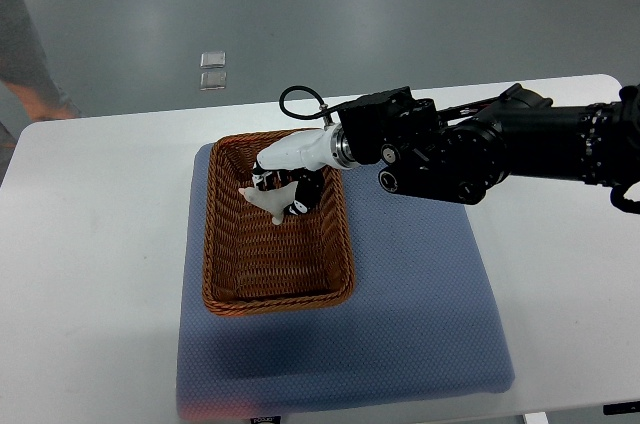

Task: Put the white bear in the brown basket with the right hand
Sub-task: 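Lower the bear into the basket and open the right hand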

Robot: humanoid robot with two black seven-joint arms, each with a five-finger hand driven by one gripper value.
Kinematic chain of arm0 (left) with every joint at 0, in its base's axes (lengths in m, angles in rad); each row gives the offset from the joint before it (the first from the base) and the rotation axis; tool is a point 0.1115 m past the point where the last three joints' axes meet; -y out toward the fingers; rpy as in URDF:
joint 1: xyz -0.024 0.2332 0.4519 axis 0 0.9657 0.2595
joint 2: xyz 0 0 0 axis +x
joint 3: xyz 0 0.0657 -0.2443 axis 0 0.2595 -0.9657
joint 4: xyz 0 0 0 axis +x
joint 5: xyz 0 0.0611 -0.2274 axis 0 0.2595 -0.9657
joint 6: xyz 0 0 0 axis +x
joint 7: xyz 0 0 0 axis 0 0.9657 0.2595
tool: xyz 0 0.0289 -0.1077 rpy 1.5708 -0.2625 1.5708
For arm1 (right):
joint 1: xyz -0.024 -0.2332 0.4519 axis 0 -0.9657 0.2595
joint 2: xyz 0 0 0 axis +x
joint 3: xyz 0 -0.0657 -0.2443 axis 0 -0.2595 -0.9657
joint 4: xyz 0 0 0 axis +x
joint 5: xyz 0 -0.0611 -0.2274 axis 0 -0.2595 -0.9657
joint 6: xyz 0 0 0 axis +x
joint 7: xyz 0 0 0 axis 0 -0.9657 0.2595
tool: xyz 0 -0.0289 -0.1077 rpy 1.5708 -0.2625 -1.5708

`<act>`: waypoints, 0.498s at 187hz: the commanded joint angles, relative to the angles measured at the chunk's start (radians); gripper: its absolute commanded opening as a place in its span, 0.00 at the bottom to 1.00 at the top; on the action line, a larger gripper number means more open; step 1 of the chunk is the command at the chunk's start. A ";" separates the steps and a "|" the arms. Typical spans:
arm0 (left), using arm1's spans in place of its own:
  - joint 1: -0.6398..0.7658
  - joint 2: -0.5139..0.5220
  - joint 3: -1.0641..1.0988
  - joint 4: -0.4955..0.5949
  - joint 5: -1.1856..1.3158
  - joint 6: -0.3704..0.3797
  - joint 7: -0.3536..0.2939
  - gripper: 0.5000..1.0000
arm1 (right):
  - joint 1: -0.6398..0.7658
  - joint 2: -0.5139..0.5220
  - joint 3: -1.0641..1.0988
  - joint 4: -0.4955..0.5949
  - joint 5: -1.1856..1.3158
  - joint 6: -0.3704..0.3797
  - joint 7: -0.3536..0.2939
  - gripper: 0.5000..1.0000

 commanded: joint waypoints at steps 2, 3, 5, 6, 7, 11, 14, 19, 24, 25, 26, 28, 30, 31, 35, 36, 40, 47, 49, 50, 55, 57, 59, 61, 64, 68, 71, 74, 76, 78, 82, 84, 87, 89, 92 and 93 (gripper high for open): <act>0.000 0.000 0.000 0.000 0.000 0.001 0.000 1.00 | -0.004 0.000 0.006 0.009 -0.001 0.001 0.001 0.00; 0.000 0.000 0.000 0.000 0.000 0.000 0.000 1.00 | -0.004 0.000 0.006 0.009 -0.001 0.001 0.001 0.00; 0.000 0.000 0.000 0.000 0.000 0.001 0.000 1.00 | -0.007 0.000 0.006 0.008 -0.001 0.001 0.001 0.00; 0.000 0.000 0.000 0.000 0.000 0.001 0.000 1.00 | -0.007 0.000 0.006 0.008 -0.001 0.001 0.001 0.00; 0.000 0.000 0.000 0.000 0.000 0.001 0.000 1.00 | -0.009 0.000 0.006 0.009 -0.001 0.000 0.001 0.00; 0.000 0.000 0.000 0.000 0.000 0.001 0.000 1.00 | -0.015 0.000 0.004 0.009 -0.001 0.001 0.001 0.00; 0.000 0.000 0.000 0.000 0.000 0.000 0.000 1.00 | -0.016 0.000 0.004 0.009 -0.003 0.000 0.001 0.00; 0.000 0.000 0.000 0.000 0.000 0.001 0.000 1.00 | -0.021 0.000 0.004 0.008 -0.007 0.000 -0.001 0.00; 0.000 0.000 0.000 0.000 0.000 0.001 0.000 1.00 | -0.023 0.000 0.004 0.008 -0.012 0.000 -0.001 0.00; 0.000 0.000 0.000 0.000 0.000 0.000 0.000 1.00 | -0.023 0.000 0.004 0.008 -0.013 0.000 -0.001 0.00; 0.000 0.000 0.000 0.000 0.000 0.000 0.000 1.00 | -0.023 0.000 0.004 0.008 -0.013 0.000 -0.001 0.00; 0.000 0.000 0.000 0.000 0.000 0.001 0.000 1.00 | -0.024 0.000 0.004 0.008 -0.015 0.000 -0.001 0.00; 0.000 0.000 0.000 0.000 0.000 0.000 0.000 1.00 | -0.024 0.000 0.004 0.008 -0.016 0.000 -0.001 0.00; 0.000 0.000 0.000 0.000 0.000 0.001 0.000 1.00 | -0.026 0.000 0.004 0.008 -0.018 0.000 -0.001 0.00; 0.000 0.000 0.000 0.000 0.000 0.000 0.000 1.00 | -0.027 0.000 0.004 0.008 -0.018 0.000 -0.001 0.00; 0.000 0.000 0.000 0.000 0.000 0.001 0.000 1.00 | -0.029 0.000 0.004 0.008 -0.018 0.000 -0.001 0.00; 0.000 0.000 0.000 0.000 0.000 0.001 0.000 1.00 | -0.032 0.000 0.004 0.008 -0.018 0.000 -0.001 0.00; 0.000 0.000 0.000 0.000 0.000 0.001 0.000 1.00 | -0.036 0.000 0.004 0.008 -0.019 0.000 -0.001 0.00; 0.000 0.000 0.000 0.000 0.000 0.000 0.000 1.00 | -0.038 0.000 0.004 0.008 -0.021 0.000 -0.001 0.00; 0.000 0.000 0.000 0.000 0.001 0.000 0.000 1.00 | -0.038 0.000 0.004 0.008 -0.022 0.000 -0.003 0.00; 0.000 0.000 0.000 0.000 0.000 0.000 0.000 1.00 | -0.039 0.000 0.004 0.008 -0.026 0.000 -0.003 0.00; 0.000 0.000 0.000 0.000 0.000 0.000 0.000 1.00 | -0.041 0.000 0.004 0.009 -0.027 0.000 -0.003 0.00; 0.000 0.000 0.000 0.000 0.000 0.001 0.000 1.00 | -0.043 0.000 0.004 0.008 -0.027 0.000 -0.003 0.00; 0.000 0.000 0.000 0.000 0.000 0.000 0.000 1.00 | -0.044 0.000 0.004 0.008 -0.027 0.000 -0.004 0.00; 0.000 0.000 0.000 0.000 0.001 0.001 0.000 1.00 | -0.046 0.000 0.004 0.008 -0.030 0.000 -0.004 0.00; 0.000 0.000 0.000 0.000 0.000 0.000 0.000 1.00 | -0.046 0.000 0.004 0.008 -0.032 0.000 -0.004 0.00; 0.000 0.000 0.000 0.000 0.000 0.001 0.000 1.00 | -0.046 0.000 0.004 0.008 -0.032 0.000 -0.004 0.00; 0.000 0.000 0.000 0.000 0.000 0.000 0.000 1.00 | -0.046 0.000 0.004 0.008 -0.032 -0.002 -0.004 0.00; 0.000 0.000 0.000 0.000 0.000 0.001 0.000 1.00 | -0.046 0.000 0.004 0.008 -0.032 -0.002 -0.004 0.00; 0.000 0.000 0.000 0.000 0.000 0.000 0.000 1.00 | -0.046 0.000 0.004 0.008 -0.032 -0.002 -0.004 0.00; 0.000 0.000 0.000 0.000 0.000 0.000 0.000 1.00 | -0.046 0.000 0.004 0.008 -0.032 -0.002 -0.004 0.00; 0.000 0.000 0.000 0.000 0.000 0.001 0.000 1.00 | -0.047 0.000 0.004 0.008 -0.032 -0.002 -0.004 0.01; 0.000 0.000 0.000 0.000 0.001 0.000 0.000 1.00 | -0.047 0.000 0.004 0.008 -0.032 -0.002 -0.004 0.04; 0.000 0.000 0.000 0.000 0.001 0.000 0.000 1.00 | -0.047 0.000 0.004 0.008 -0.032 -0.002 -0.004 0.06; 0.000 0.000 0.000 0.000 0.001 0.000 0.000 1.00 | -0.047 0.000 0.004 0.008 -0.032 -0.002 -0.004 0.09; 0.000 0.000 0.000 0.000 0.001 0.001 0.000 1.00 | -0.047 0.000 0.004 0.008 -0.032 -0.002 -0.004 0.11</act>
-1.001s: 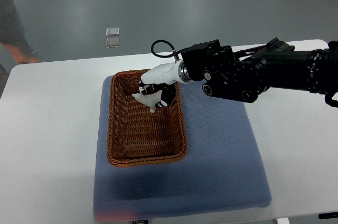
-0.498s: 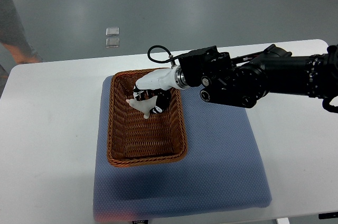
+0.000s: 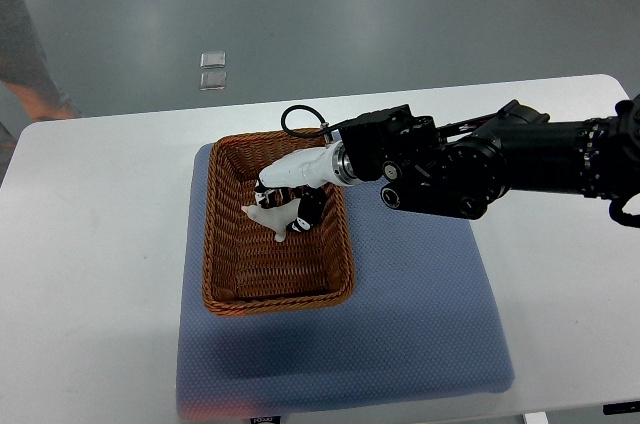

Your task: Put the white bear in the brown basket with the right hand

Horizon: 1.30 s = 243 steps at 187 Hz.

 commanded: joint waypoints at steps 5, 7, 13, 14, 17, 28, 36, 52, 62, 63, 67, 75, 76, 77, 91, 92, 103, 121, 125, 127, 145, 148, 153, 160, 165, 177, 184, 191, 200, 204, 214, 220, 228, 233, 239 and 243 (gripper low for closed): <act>0.000 0.000 0.000 0.000 0.000 0.000 0.000 1.00 | -0.002 0.000 0.000 0.000 -0.001 0.000 0.000 0.18; 0.000 0.000 0.000 0.000 0.000 0.000 0.000 1.00 | -0.003 0.000 0.000 0.000 -0.001 0.000 0.000 0.21; 0.000 0.000 0.000 0.000 0.000 -0.001 0.000 1.00 | -0.003 0.000 0.000 0.000 -0.001 0.000 0.001 0.38; 0.000 0.000 0.000 0.000 0.000 -0.001 0.000 1.00 | -0.003 0.000 0.000 0.000 -0.001 0.000 0.001 0.38; 0.000 0.000 0.000 0.000 0.000 -0.001 0.000 1.00 | -0.003 0.000 0.000 0.000 -0.001 0.000 0.003 0.48; 0.000 0.000 0.000 0.000 0.001 -0.001 0.000 1.00 | -0.002 0.000 0.001 0.000 0.000 0.000 0.005 0.60; 0.000 0.000 0.000 0.000 0.000 0.000 0.000 1.00 | -0.002 0.000 0.001 0.000 0.000 0.000 0.005 0.64; 0.000 0.000 0.000 0.000 0.000 0.000 0.000 1.00 | 0.001 0.000 0.001 0.000 0.002 0.001 0.005 0.69; 0.000 0.000 0.000 0.000 0.001 0.000 0.000 1.00 | 0.004 0.000 0.001 0.000 0.007 0.003 0.006 0.72; 0.000 0.000 0.000 0.000 0.001 0.000 0.000 1.00 | 0.004 0.000 0.001 0.000 0.007 0.003 0.006 0.72; 0.000 0.000 0.000 0.000 0.000 -0.001 0.000 1.00 | 0.006 0.000 0.001 0.000 0.008 0.003 0.006 0.72; 0.000 0.000 0.000 0.000 0.000 0.000 0.000 1.00 | 0.007 0.000 0.001 0.000 0.010 0.006 0.006 0.72; 0.000 0.000 0.000 0.000 0.000 -0.001 0.000 1.00 | 0.009 0.000 0.001 0.000 0.011 0.007 0.006 0.72; 0.000 0.000 0.000 0.000 0.000 -0.001 0.000 1.00 | 0.009 0.000 0.001 0.000 0.011 0.007 0.006 0.72; 0.000 0.000 0.000 0.000 0.000 0.000 0.000 1.00 | 0.027 0.000 0.003 0.001 0.013 0.010 0.009 0.80; 0.000 0.000 0.000 0.000 0.000 -0.001 0.000 1.00 | 0.032 0.000 0.003 0.001 0.014 0.010 0.009 0.81; 0.000 0.000 0.000 0.000 0.000 -0.001 0.000 1.00 | 0.058 0.000 0.011 0.003 0.017 0.013 0.011 0.82; 0.000 0.000 0.000 0.000 0.001 -0.001 0.000 1.00 | 0.098 0.000 0.083 0.004 0.020 0.050 0.018 0.83; 0.000 0.000 0.000 0.000 0.000 0.000 0.000 1.00 | 0.106 0.000 0.100 0.003 0.022 0.061 0.023 0.83; 0.000 0.000 0.000 0.000 0.000 -0.001 0.000 1.00 | 0.109 0.000 0.107 0.003 0.022 0.065 0.024 0.83; 0.000 0.000 0.000 0.000 0.001 -0.001 0.000 1.00 | 0.118 0.000 0.189 0.001 0.039 0.082 0.029 0.83; 0.000 0.000 0.000 0.000 0.000 0.000 0.000 1.00 | 0.118 0.000 0.201 0.000 0.043 0.084 0.029 0.83; 0.000 0.000 0.000 0.000 0.000 0.000 0.000 1.00 | 0.110 -0.015 0.235 -0.003 0.059 0.085 0.029 0.83; 0.000 0.000 0.000 0.000 0.000 0.000 0.000 1.00 | 0.104 -0.041 0.273 -0.006 0.080 0.085 0.031 0.83; 0.000 0.000 0.000 0.000 0.000 -0.001 0.000 1.00 | 0.092 -0.064 0.311 -0.009 0.105 0.084 0.029 0.83; 0.000 0.000 0.000 0.000 0.000 0.000 0.000 1.00 | 0.038 -0.106 0.394 -0.022 0.168 0.079 0.029 0.83; 0.000 0.000 0.000 0.000 0.000 0.000 0.000 1.00 | 0.003 -0.121 0.434 -0.031 0.195 0.075 0.029 0.83; 0.000 0.000 0.000 0.000 0.000 0.000 0.000 1.00 | -0.033 -0.135 0.475 -0.043 0.218 0.070 0.029 0.83; 0.000 0.000 0.000 0.000 0.000 -0.001 0.000 1.00 | -0.081 -0.155 0.549 -0.062 0.237 0.062 0.031 0.83; 0.000 0.000 0.000 0.000 0.000 0.000 0.000 1.00 | -0.103 -0.159 0.583 -0.069 0.240 0.056 0.031 0.83; 0.000 0.000 0.000 0.000 0.000 -0.001 0.000 1.00 | -0.158 -0.163 0.670 -0.092 0.240 0.038 0.032 0.83; 0.000 0.000 0.000 0.000 0.000 -0.001 0.000 1.00 | -0.192 -0.163 0.735 -0.103 0.241 0.023 0.034 0.83; 0.000 0.000 0.000 0.000 0.000 -0.001 0.000 1.00 | -0.238 -0.163 0.822 -0.117 0.241 0.003 0.044 0.83; 0.000 0.000 0.000 0.000 0.000 -0.001 0.000 1.00 | -0.259 -0.163 0.865 -0.121 0.241 -0.004 0.051 0.83; 0.000 0.000 0.000 0.000 0.000 0.000 0.000 1.00 | -0.295 -0.163 0.925 -0.126 0.241 -0.010 0.061 0.83; 0.000 0.000 0.000 0.000 0.001 -0.001 0.000 1.00 | -0.318 -0.161 0.960 -0.129 0.241 -0.013 0.067 0.83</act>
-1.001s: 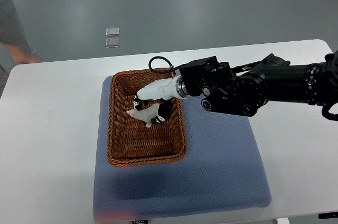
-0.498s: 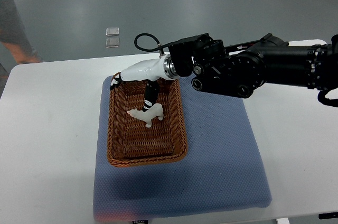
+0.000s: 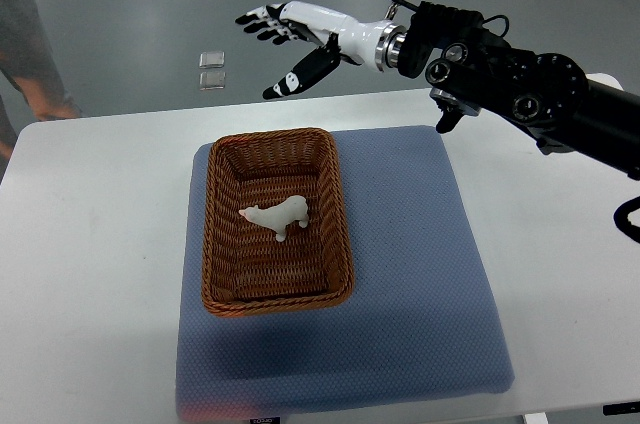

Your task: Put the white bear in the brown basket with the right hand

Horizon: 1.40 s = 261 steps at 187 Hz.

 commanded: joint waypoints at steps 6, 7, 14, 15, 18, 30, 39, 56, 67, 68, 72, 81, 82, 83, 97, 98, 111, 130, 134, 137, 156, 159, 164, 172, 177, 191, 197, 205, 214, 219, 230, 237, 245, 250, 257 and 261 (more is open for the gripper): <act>0.000 0.000 0.000 0.000 0.001 -0.001 0.000 1.00 | -0.136 0.000 0.228 -0.021 0.001 -0.032 0.031 0.83; 0.000 0.000 0.000 0.000 0.001 -0.001 0.000 1.00 | -0.136 0.000 0.228 -0.021 0.001 -0.032 0.031 0.83; 0.000 0.000 0.000 0.000 0.000 0.001 0.000 1.00 | -0.177 0.005 0.282 -0.021 0.000 -0.045 0.035 0.83; 0.000 0.000 0.000 0.000 0.000 0.001 0.000 1.00 | -0.178 0.005 0.282 -0.021 0.000 -0.045 0.035 0.83; 0.000 0.000 0.000 0.000 0.000 -0.001 0.000 1.00 | -0.199 0.008 0.306 -0.024 0.000 -0.055 0.036 0.83; 0.000 0.000 0.000 0.000 0.000 -0.001 0.000 1.00 | -0.248 0.011 0.365 -0.026 0.001 -0.091 0.039 0.83; 0.000 0.000 0.000 0.000 0.000 0.001 0.000 1.00 | -0.300 0.016 0.408 -0.026 0.001 -0.127 0.044 0.83; 0.000 0.000 0.000 0.000 0.000 0.001 0.000 1.00 | -0.374 0.035 0.458 -0.026 0.005 -0.174 0.051 0.83; 0.000 0.000 0.000 0.000 0.000 -0.001 0.000 1.00 | -0.412 0.051 0.480 -0.027 0.018 -0.192 0.061 0.83; 0.000 0.000 0.000 0.000 0.000 -0.001 0.000 1.00 | -0.412 0.051 0.480 -0.027 0.018 -0.192 0.061 0.83; 0.000 0.000 0.000 0.000 0.000 0.001 0.000 1.00 | -0.425 0.057 0.488 -0.029 0.024 -0.200 0.064 0.83; 0.000 0.000 0.000 0.000 0.000 -0.001 0.000 1.00 | -0.448 0.069 0.514 -0.036 0.052 -0.218 0.067 0.83; 0.000 0.000 0.000 0.000 0.000 -0.001 0.000 1.00 | -0.448 0.069 0.514 -0.036 0.052 -0.218 0.067 0.83; 0.000 0.000 0.000 0.000 0.000 -0.001 0.000 1.00 | -0.451 0.071 0.517 -0.038 0.058 -0.220 0.068 0.83; 0.000 0.000 0.000 0.000 0.000 -0.001 0.000 1.00 | -0.469 0.085 0.546 -0.049 0.113 -0.233 0.071 0.83; 0.000 0.000 0.000 0.000 0.000 0.001 0.000 1.00 | -0.472 0.088 0.549 -0.050 0.119 -0.235 0.071 0.83; 0.000 0.000 0.000 0.000 0.000 -0.001 0.000 1.00 | -0.483 0.097 0.560 -0.052 0.164 -0.235 0.073 0.83; 0.000 0.000 0.000 0.000 0.000 -0.001 0.000 1.00 | -0.495 0.100 0.563 -0.061 0.235 -0.232 0.078 0.83; 0.000 0.000 0.000 0.000 0.000 -0.001 0.000 1.00 | -0.497 0.100 0.563 -0.062 0.251 -0.232 0.078 0.83; 0.000 0.000 0.000 0.000 0.000 -0.001 0.000 1.00 | -0.498 0.100 0.563 -0.064 0.270 -0.230 0.078 0.83; 0.000 0.000 0.000 0.000 0.000 -0.001 0.000 1.00 | -0.517 0.111 0.563 -0.067 0.363 -0.229 0.078 0.83; 0.000 0.000 0.000 0.000 0.000 -0.001 0.000 1.00 | -0.518 0.111 0.563 -0.067 0.371 -0.229 0.078 0.83; 0.000 0.000 0.000 0.000 0.000 -0.001 0.000 1.00 | -0.521 0.114 0.563 -0.065 0.396 -0.229 0.078 0.83; 0.000 0.000 0.000 0.000 0.000 0.001 0.000 1.00 | -0.526 0.120 0.563 -0.067 0.425 -0.230 0.078 0.83; 0.000 0.000 0.000 0.000 0.001 -0.001 0.000 1.00 | -0.527 0.124 0.564 -0.067 0.439 -0.232 0.078 0.83; 0.000 0.000 0.000 0.000 0.000 -0.001 0.000 1.00 | -0.535 0.137 0.573 -0.067 0.483 -0.230 0.085 0.83; 0.000 0.000 0.000 0.000 0.000 -0.001 0.000 1.00 | -0.537 0.138 0.580 -0.067 0.486 -0.230 0.096 0.83; 0.000 0.000 0.000 0.000 0.000 0.001 0.000 1.00 | -0.538 0.137 0.581 -0.070 0.486 -0.229 0.119 0.83; 0.000 0.000 0.000 0.000 0.000 0.001 0.000 1.00 | -0.538 0.137 0.578 -0.076 0.482 -0.229 0.128 0.84; 0.000 0.000 0.000 0.000 0.000 -0.001 0.000 1.00 | -0.538 0.134 0.572 -0.081 0.479 -0.227 0.131 0.85; 0.000 0.000 0.000 0.000 0.000 0.001 0.000 1.00 | -0.537 0.126 0.566 -0.087 0.475 -0.227 0.134 0.85; 0.000 0.000 0.000 0.000 0.000 -0.001 0.000 1.00 | -0.535 0.123 0.564 -0.095 0.474 -0.226 0.136 0.85; 0.000 0.000 0.000 0.000 0.000 -0.001 0.000 1.00 | -0.534 0.121 0.564 -0.104 0.468 -0.226 0.142 0.85; 0.000 0.000 0.000 0.000 0.001 -0.001 0.000 1.00 | -0.533 0.120 0.564 -0.110 0.463 -0.226 0.147 0.85; 0.000 0.000 0.000 0.000 0.000 -0.001 0.000 1.00 | -0.530 0.120 0.564 -0.121 0.454 -0.226 0.156 0.85; 0.000 0.000 0.000 0.000 0.000 0.001 0.000 1.00 | -0.530 0.118 0.564 -0.125 0.449 -0.226 0.160 0.85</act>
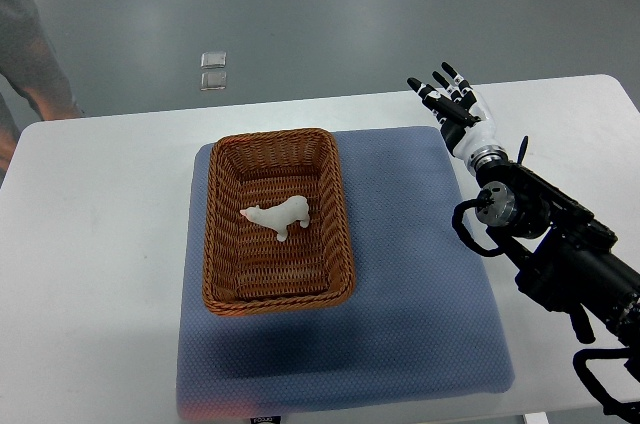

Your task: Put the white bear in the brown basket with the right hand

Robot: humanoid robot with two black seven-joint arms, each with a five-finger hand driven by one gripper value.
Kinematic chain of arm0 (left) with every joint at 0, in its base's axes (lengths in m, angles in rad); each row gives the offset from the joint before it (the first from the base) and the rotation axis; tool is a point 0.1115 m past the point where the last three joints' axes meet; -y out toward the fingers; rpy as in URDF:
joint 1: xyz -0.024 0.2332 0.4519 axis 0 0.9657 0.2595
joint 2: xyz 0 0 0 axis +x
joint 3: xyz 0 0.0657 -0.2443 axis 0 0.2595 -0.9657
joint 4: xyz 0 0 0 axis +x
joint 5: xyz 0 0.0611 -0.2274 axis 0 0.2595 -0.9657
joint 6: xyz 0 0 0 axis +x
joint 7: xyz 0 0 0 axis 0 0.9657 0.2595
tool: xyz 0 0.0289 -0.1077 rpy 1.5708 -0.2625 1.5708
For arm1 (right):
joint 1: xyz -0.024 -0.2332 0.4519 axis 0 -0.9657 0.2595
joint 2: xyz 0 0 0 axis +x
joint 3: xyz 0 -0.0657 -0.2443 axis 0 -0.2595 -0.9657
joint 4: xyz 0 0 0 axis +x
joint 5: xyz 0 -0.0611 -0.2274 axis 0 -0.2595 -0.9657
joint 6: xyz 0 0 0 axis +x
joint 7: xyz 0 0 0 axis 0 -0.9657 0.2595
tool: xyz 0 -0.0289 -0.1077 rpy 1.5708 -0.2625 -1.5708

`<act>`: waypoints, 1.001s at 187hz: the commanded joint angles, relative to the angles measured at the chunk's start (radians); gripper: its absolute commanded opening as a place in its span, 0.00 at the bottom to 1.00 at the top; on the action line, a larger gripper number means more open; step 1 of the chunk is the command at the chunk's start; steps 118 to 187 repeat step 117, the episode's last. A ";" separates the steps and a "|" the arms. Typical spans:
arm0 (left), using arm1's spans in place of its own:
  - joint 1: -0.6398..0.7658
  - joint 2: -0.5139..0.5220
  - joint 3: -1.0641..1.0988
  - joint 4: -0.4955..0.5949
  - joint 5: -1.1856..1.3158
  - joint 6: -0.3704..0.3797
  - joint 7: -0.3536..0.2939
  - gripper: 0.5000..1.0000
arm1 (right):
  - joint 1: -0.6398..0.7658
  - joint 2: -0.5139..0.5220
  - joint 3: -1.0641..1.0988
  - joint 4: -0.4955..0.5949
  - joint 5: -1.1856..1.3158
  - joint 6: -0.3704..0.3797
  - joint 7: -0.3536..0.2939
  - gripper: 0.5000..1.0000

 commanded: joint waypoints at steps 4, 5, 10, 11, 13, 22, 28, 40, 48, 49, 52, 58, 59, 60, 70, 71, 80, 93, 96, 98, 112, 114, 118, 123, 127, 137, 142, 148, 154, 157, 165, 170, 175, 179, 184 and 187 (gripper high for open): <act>0.000 0.000 0.000 0.000 0.000 0.001 0.000 1.00 | 0.005 -0.004 -0.001 -0.027 -0.023 0.000 0.019 0.85; 0.000 0.000 0.000 0.000 0.000 0.001 0.000 1.00 | 0.005 -0.004 -0.001 -0.027 -0.023 0.000 0.019 0.85; 0.000 0.000 0.000 0.000 0.000 -0.001 0.000 1.00 | 0.006 -0.006 -0.001 -0.033 -0.026 0.002 0.019 0.85; 0.000 0.000 0.000 0.000 0.000 -0.001 0.000 1.00 | 0.006 -0.006 -0.001 -0.033 -0.026 0.002 0.019 0.85; 0.000 0.000 0.000 0.000 0.000 -0.001 0.000 1.00 | 0.006 -0.006 -0.001 -0.035 -0.027 0.002 0.019 0.85; 0.000 0.000 0.000 0.000 0.000 0.001 0.000 1.00 | 0.006 -0.009 -0.001 -0.041 -0.027 0.002 0.019 0.85; 0.000 0.000 0.000 0.000 0.000 -0.001 0.000 1.00 | 0.006 -0.012 -0.002 -0.042 -0.029 0.000 0.021 0.85; 0.000 0.000 0.000 0.000 0.000 -0.001 0.000 1.00 | 0.006 -0.013 -0.004 -0.042 -0.029 0.000 0.026 0.85; 0.000 0.000 0.000 0.000 0.000 -0.001 0.000 1.00 | 0.008 -0.013 -0.006 -0.042 -0.029 0.000 0.032 0.85; 0.000 0.000 0.000 0.000 0.000 -0.001 0.000 1.00 | 0.008 -0.013 -0.006 -0.042 -0.029 0.000 0.032 0.85; 0.000 0.000 0.000 0.000 0.000 0.001 0.000 1.00 | 0.008 -0.015 -0.006 -0.042 -0.029 -0.001 0.036 0.85; 0.000 0.000 0.000 0.000 0.000 0.001 0.000 1.00 | 0.011 -0.015 -0.006 -0.042 -0.030 -0.001 0.038 0.85; 0.000 0.000 0.000 0.000 0.000 0.001 0.000 1.00 | 0.011 -0.015 -0.006 -0.042 -0.030 -0.001 0.038 0.85; 0.000 0.000 0.000 0.000 0.000 0.001 0.000 1.00 | 0.011 -0.015 -0.006 -0.042 -0.030 -0.001 0.038 0.85; 0.000 0.000 0.000 0.000 0.000 0.001 0.000 1.00 | 0.012 -0.015 -0.006 -0.042 -0.036 -0.001 0.039 0.85; 0.000 0.000 0.000 0.000 0.000 0.001 0.000 1.00 | 0.012 -0.015 -0.006 -0.042 -0.036 -0.001 0.039 0.85; 0.000 0.000 0.000 0.000 0.000 0.001 0.000 1.00 | 0.012 -0.015 -0.006 -0.042 -0.038 -0.001 0.039 0.85; 0.000 0.000 0.000 0.000 0.000 0.001 0.000 1.00 | 0.012 -0.015 -0.006 -0.042 -0.039 -0.004 0.039 0.85; 0.000 0.000 0.000 0.000 0.000 0.001 0.000 1.00 | 0.012 -0.015 -0.006 -0.042 -0.039 -0.004 0.039 0.85; 0.000 0.000 0.000 0.000 0.000 0.001 0.000 1.00 | 0.012 -0.015 -0.006 -0.042 -0.039 -0.004 0.041 0.85; 0.000 0.000 0.000 0.000 0.000 0.001 0.000 1.00 | 0.012 -0.015 -0.006 -0.042 -0.046 -0.012 0.042 0.85; 0.000 0.000 0.000 0.000 0.000 -0.001 0.000 1.00 | 0.012 -0.015 -0.006 -0.042 -0.046 -0.013 0.044 0.85; 0.000 0.000 0.000 0.000 0.000 0.001 0.000 1.00 | 0.012 -0.015 -0.006 -0.042 -0.047 -0.015 0.045 0.85; 0.000 0.000 0.000 0.000 0.000 0.001 0.000 1.00 | 0.012 -0.015 -0.006 -0.042 -0.047 -0.015 0.045 0.85; 0.000 0.000 0.000 0.000 0.000 0.001 0.000 1.00 | 0.012 -0.015 -0.006 -0.042 -0.047 -0.015 0.045 0.85; 0.000 0.000 0.000 0.000 0.000 0.001 0.000 1.00 | 0.012 -0.015 -0.006 -0.042 -0.047 -0.015 0.045 0.85; 0.000 0.000 0.000 0.000 0.000 0.001 0.000 1.00 | 0.012 -0.015 -0.006 -0.042 -0.047 -0.015 0.045 0.85; 0.000 0.000 0.000 0.000 0.000 0.001 0.000 1.00 | 0.012 -0.015 -0.006 -0.042 -0.047 -0.015 0.045 0.85; 0.000 0.000 0.000 0.000 0.000 0.001 0.000 1.00 | 0.012 -0.015 -0.006 -0.042 -0.047 -0.015 0.045 0.85; 0.000 0.000 0.000 0.000 0.000 0.001 0.000 1.00 | 0.012 -0.015 -0.006 -0.042 -0.047 -0.015 0.045 0.85; 0.000 0.000 0.000 0.000 0.000 0.001 0.000 1.00 | 0.012 -0.015 -0.006 -0.042 -0.047 -0.015 0.045 0.85; 0.000 0.000 0.000 0.000 0.000 0.001 0.000 1.00 | 0.012 -0.015 -0.006 -0.042 -0.047 -0.015 0.045 0.85; 0.000 0.000 0.000 0.000 0.000 0.001 0.000 1.00 | 0.012 -0.015 -0.006 -0.042 -0.047 -0.015 0.045 0.85; 0.000 0.000 0.000 0.000 0.000 0.001 0.000 1.00 | 0.012 -0.015 -0.006 -0.042 -0.047 -0.015 0.045 0.85; 0.000 0.000 0.000 0.000 0.000 0.001 0.000 1.00 | 0.012 -0.015 -0.006 -0.042 -0.047 -0.015 0.045 0.85; 0.000 0.000 0.000 0.000 0.000 0.001 0.000 1.00 | 0.012 -0.015 -0.006 -0.042 -0.047 -0.015 0.045 0.85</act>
